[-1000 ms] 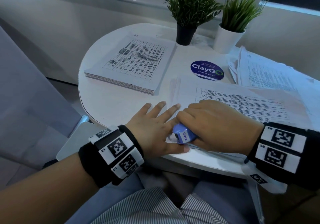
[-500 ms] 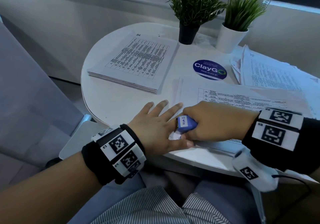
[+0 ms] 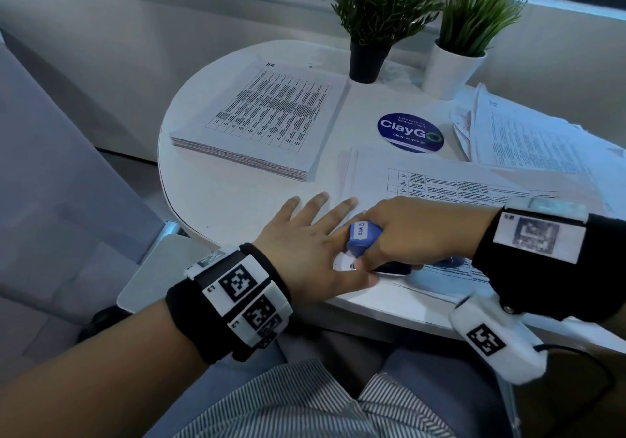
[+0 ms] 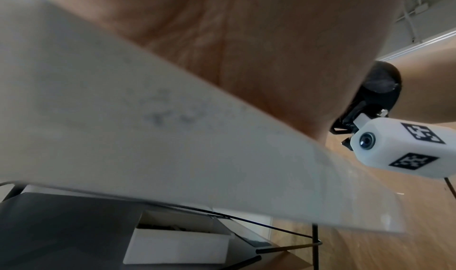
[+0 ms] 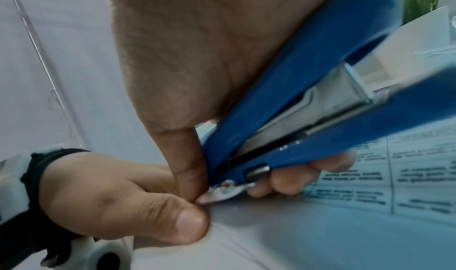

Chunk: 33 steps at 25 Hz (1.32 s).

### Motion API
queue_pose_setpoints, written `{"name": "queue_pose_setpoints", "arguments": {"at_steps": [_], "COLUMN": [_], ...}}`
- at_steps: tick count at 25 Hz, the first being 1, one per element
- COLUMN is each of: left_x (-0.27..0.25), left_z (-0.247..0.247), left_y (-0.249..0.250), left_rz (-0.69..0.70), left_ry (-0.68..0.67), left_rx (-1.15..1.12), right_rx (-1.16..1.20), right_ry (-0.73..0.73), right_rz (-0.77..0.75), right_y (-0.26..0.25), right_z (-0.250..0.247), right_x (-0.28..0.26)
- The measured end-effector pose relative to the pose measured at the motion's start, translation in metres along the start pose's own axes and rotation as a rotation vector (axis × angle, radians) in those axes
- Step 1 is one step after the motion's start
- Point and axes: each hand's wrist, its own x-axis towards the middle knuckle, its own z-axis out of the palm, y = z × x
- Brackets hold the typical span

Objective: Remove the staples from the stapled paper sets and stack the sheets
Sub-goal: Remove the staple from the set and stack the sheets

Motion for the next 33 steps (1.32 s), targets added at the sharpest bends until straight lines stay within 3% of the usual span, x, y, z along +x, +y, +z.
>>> {"name": "queue_pose_setpoints", "arguments": {"at_steps": [4, 8, 12, 16, 19, 22, 23, 25, 29, 30, 33], "left_x": [0.000, -0.002, -0.003, -0.005, -0.007, -0.007, -0.007, -0.007, -0.008, -0.008, -0.008], "left_z": [-0.004, -0.010, -0.005, -0.002, -0.002, 0.000, 0.000, -0.002, -0.003, -0.003, -0.005], "left_y": [-0.010, -0.022, -0.019, -0.014, -0.011, -0.011, -0.012, -0.011, -0.009, -0.009, -0.013], "left_rz": [0.050, 0.116, 0.138, 0.149, 0.148, 0.150, 0.146, 0.143, 0.134, 0.135, 0.156], "left_ry": [-0.049, -0.077, -0.043, -0.017, 0.005, 0.018, 0.015, 0.009, -0.014, -0.022, -0.028], "left_rx": [-0.058, -0.098, -0.033, 0.032, 0.046, 0.073, 0.075, 0.064, 0.024, 0.021, -0.014], "right_rx": [0.008, -0.291, -0.504, -0.694, -0.576, -0.157, -0.056, -0.039, -0.418, -0.407, -0.149], "right_ry": [0.048, 0.244, 0.456, 0.519, 0.469, 0.316, 0.285, 0.288, 0.462, 0.462, 0.399], "right_rz": [-0.058, -0.145, -0.370, -0.548, -0.470, -0.126, -0.074, -0.097, -0.461, -0.449, -0.214], "right_y": [0.000, 0.004, 0.010, 0.013, 0.007, 0.006, 0.009, 0.010, 0.000, -0.003, -0.006], "right_z": [0.002, 0.013, 0.024, 0.025, 0.025, 0.019, 0.017, 0.019, 0.039, 0.038, 0.025], "right_x": [-0.006, -0.020, -0.026, -0.026, -0.027, -0.021, -0.019, -0.023, -0.035, -0.035, -0.029]}}
